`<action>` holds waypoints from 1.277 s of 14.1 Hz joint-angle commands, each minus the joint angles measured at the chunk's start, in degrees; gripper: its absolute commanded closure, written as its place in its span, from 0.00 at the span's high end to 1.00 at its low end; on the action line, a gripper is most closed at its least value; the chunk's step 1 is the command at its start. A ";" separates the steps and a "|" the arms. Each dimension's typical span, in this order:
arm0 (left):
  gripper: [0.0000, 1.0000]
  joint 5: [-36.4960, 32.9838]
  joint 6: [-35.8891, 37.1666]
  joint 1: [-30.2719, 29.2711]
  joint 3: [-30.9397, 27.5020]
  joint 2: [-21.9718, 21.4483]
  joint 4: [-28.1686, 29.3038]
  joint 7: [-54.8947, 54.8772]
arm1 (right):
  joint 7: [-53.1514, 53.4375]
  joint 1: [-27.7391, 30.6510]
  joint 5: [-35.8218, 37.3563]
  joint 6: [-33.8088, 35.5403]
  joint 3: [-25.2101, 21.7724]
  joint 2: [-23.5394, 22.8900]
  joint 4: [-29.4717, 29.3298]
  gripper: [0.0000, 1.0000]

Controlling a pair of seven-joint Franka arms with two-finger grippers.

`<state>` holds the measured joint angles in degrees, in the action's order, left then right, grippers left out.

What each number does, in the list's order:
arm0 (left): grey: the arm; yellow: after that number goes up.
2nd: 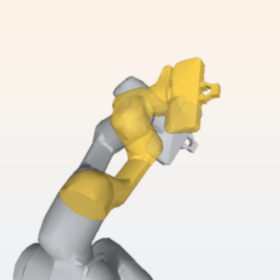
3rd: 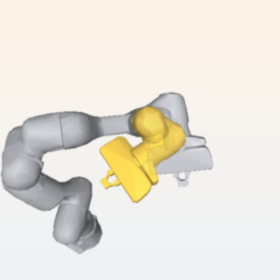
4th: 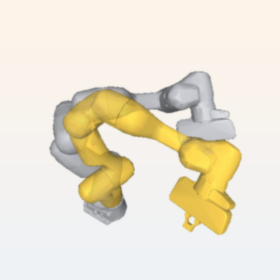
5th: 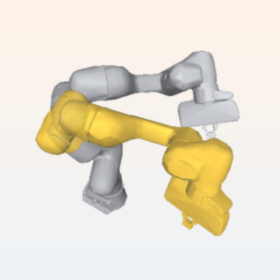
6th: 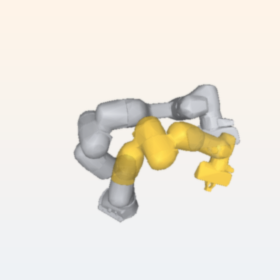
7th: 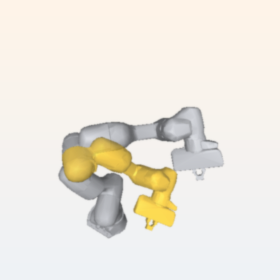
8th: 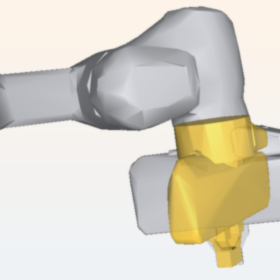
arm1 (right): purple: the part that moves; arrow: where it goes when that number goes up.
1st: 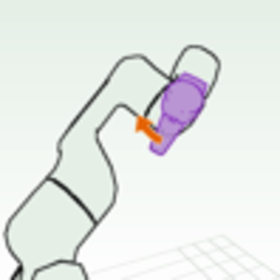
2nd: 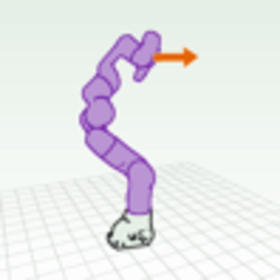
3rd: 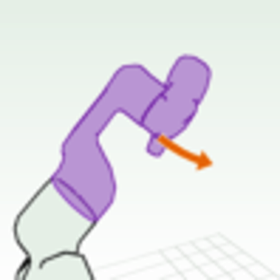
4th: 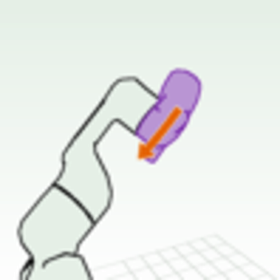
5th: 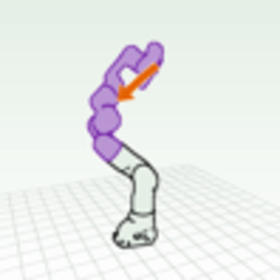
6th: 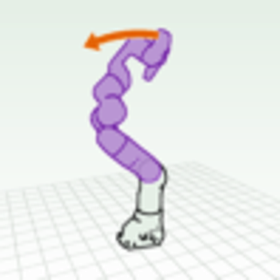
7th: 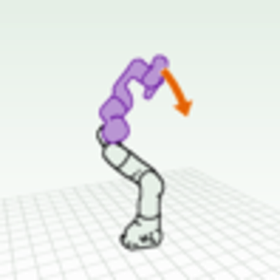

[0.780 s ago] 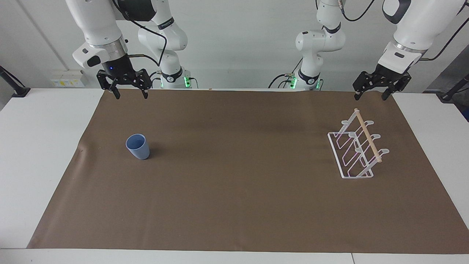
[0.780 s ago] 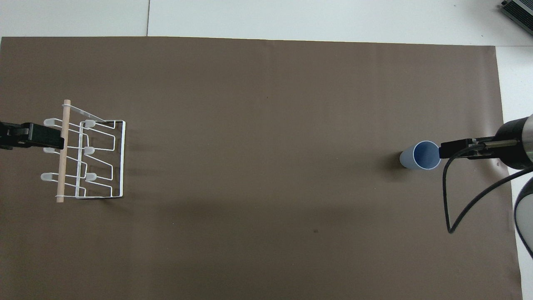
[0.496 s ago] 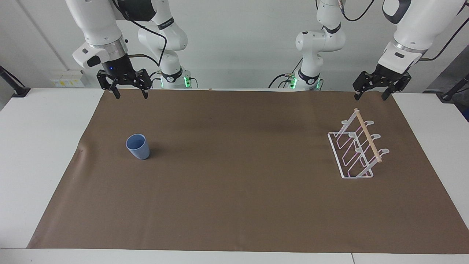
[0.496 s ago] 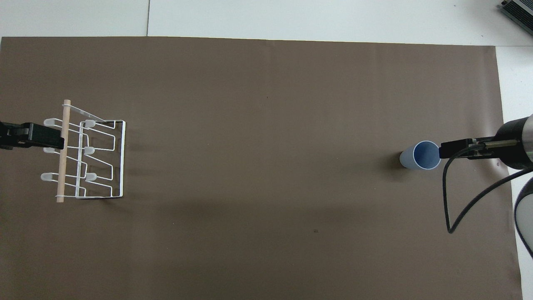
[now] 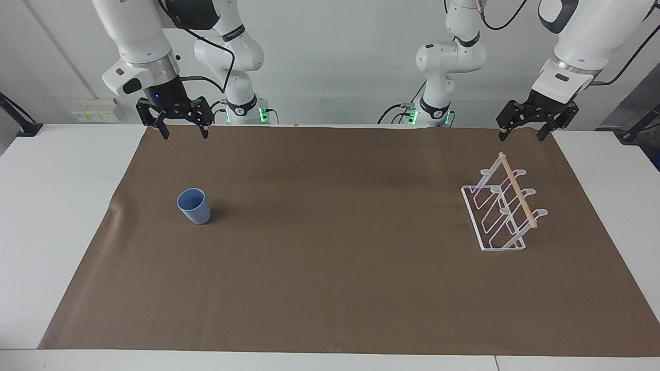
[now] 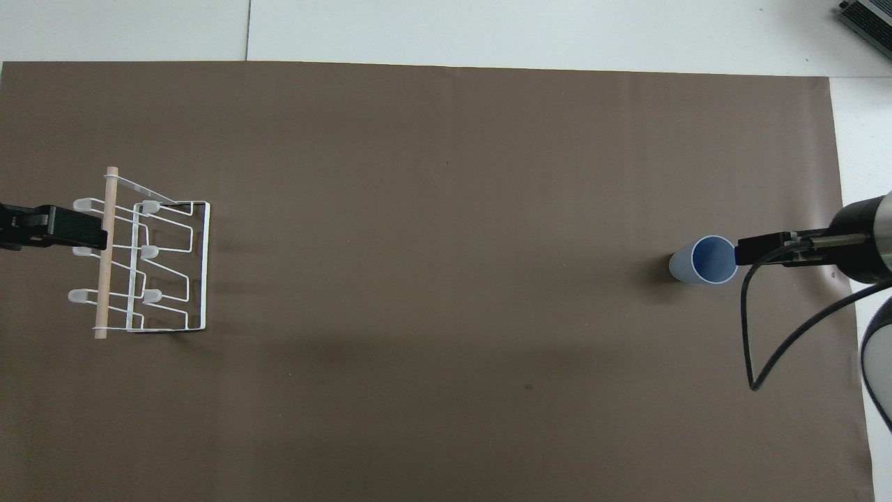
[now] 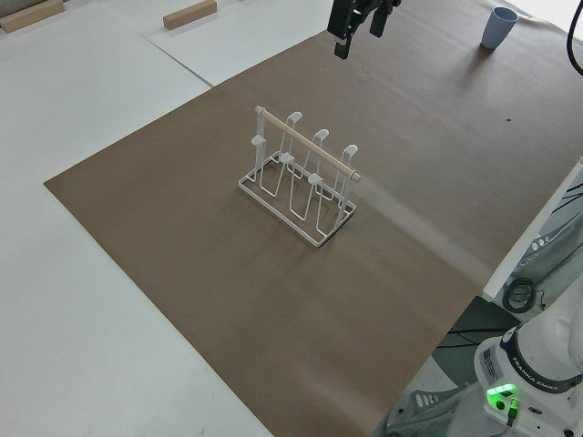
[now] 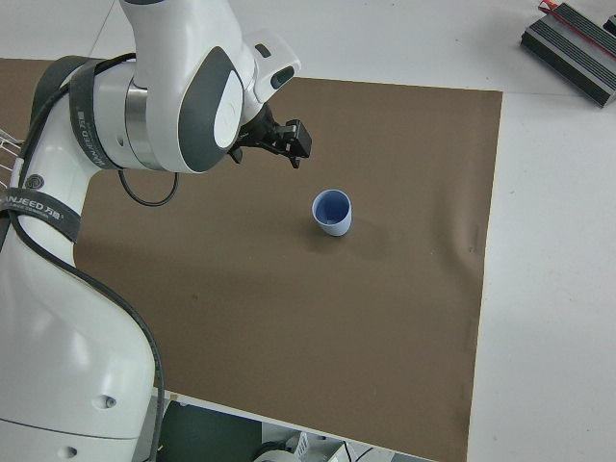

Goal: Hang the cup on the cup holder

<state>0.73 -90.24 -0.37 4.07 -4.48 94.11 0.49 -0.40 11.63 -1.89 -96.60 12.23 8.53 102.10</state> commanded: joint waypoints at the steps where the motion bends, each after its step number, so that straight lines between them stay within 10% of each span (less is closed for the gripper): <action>1: 1.00 0.67 0.33 -0.60 0.23 -1.58 1.51 -0.40 | -1.27 0.85 -1.45 0.09 0.07 1.40 1.26 1.00; 18: 1.00 0.67 0.33 -0.60 0.23 -1.58 1.51 -0.40 | -7.42 -0.30 -1.53 -23.28 0.34 -1.32 15.05 1.00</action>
<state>0.73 -90.24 -0.37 4.07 -4.48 94.11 0.49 -6.01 10.81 -2.07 -117.28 12.57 7.29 114.10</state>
